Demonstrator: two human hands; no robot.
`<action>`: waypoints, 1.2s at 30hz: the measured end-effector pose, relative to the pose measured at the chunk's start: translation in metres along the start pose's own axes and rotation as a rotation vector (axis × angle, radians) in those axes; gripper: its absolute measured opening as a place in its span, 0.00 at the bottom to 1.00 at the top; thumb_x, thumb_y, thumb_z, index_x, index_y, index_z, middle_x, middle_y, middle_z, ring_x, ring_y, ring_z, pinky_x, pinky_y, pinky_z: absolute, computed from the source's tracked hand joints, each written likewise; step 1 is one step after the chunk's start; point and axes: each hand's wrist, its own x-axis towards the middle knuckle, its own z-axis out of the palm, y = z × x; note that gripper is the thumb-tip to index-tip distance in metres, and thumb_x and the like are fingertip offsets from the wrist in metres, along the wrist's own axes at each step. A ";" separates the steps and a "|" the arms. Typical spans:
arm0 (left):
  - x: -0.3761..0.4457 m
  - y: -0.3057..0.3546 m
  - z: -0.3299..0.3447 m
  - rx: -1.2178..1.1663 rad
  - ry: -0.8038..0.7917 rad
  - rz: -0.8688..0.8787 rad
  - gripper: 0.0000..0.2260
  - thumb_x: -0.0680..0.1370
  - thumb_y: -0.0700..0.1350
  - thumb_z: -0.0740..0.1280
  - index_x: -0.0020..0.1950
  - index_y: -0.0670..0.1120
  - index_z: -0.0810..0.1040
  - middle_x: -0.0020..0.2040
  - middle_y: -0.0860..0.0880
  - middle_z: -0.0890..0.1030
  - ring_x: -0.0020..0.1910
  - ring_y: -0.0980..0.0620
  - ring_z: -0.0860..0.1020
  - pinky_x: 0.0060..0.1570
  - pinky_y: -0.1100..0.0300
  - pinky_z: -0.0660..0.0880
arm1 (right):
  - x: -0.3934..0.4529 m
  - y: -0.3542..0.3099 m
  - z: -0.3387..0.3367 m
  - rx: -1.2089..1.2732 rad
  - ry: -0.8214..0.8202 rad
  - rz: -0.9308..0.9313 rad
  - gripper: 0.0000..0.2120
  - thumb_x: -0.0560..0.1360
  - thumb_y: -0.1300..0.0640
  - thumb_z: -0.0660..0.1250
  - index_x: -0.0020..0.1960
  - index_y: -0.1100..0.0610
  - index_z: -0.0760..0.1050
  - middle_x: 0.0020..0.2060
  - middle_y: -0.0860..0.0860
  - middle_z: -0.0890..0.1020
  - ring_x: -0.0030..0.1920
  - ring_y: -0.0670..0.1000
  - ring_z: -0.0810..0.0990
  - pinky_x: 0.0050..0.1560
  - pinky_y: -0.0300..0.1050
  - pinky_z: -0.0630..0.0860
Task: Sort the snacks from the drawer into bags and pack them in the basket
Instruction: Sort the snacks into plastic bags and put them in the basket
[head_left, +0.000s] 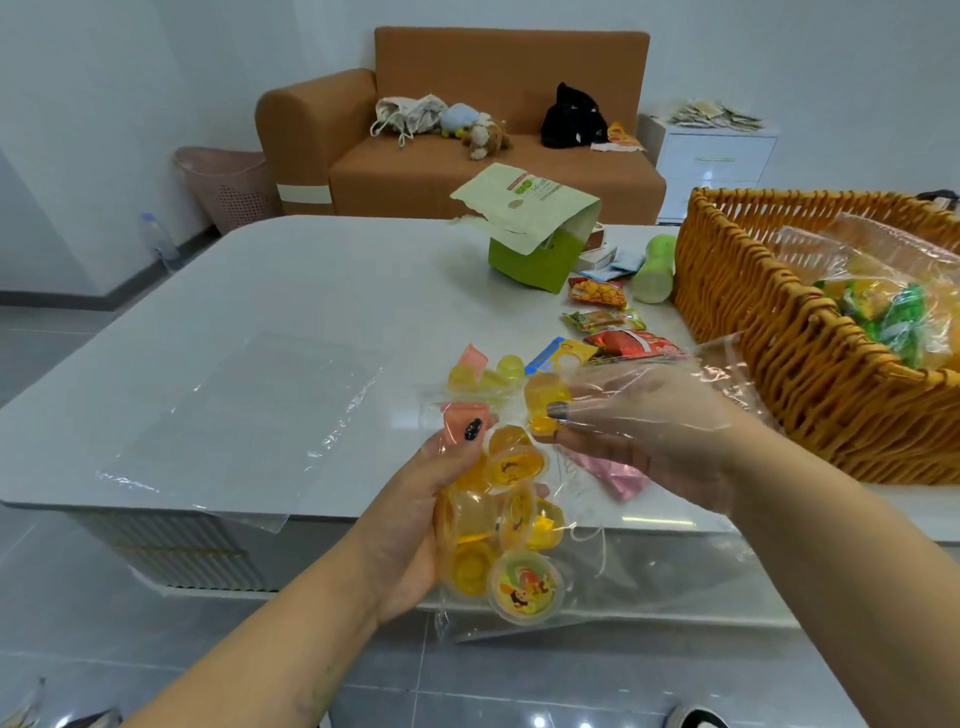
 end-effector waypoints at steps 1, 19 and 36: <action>0.000 0.000 0.000 0.013 -0.009 0.007 0.22 0.74 0.45 0.71 0.68 0.45 0.74 0.58 0.39 0.82 0.54 0.37 0.82 0.50 0.42 0.80 | -0.002 0.004 0.002 -0.072 -0.012 -0.014 0.07 0.69 0.69 0.69 0.48 0.67 0.79 0.46 0.61 0.84 0.37 0.47 0.85 0.38 0.34 0.80; 0.000 -0.002 0.001 0.106 -0.035 0.052 0.26 0.72 0.51 0.70 0.68 0.46 0.75 0.61 0.39 0.81 0.55 0.41 0.81 0.55 0.41 0.78 | -0.002 0.011 0.009 -0.555 0.075 -0.113 0.10 0.73 0.58 0.71 0.34 0.58 0.79 0.27 0.50 0.79 0.25 0.44 0.73 0.25 0.34 0.68; 0.001 0.003 -0.015 -0.138 0.157 0.092 0.20 0.73 0.56 0.66 0.57 0.43 0.83 0.54 0.41 0.84 0.50 0.43 0.83 0.56 0.45 0.76 | -0.009 -0.038 0.008 -0.268 0.001 -0.175 0.11 0.80 0.64 0.59 0.57 0.57 0.78 0.33 0.55 0.83 0.30 0.49 0.79 0.29 0.39 0.75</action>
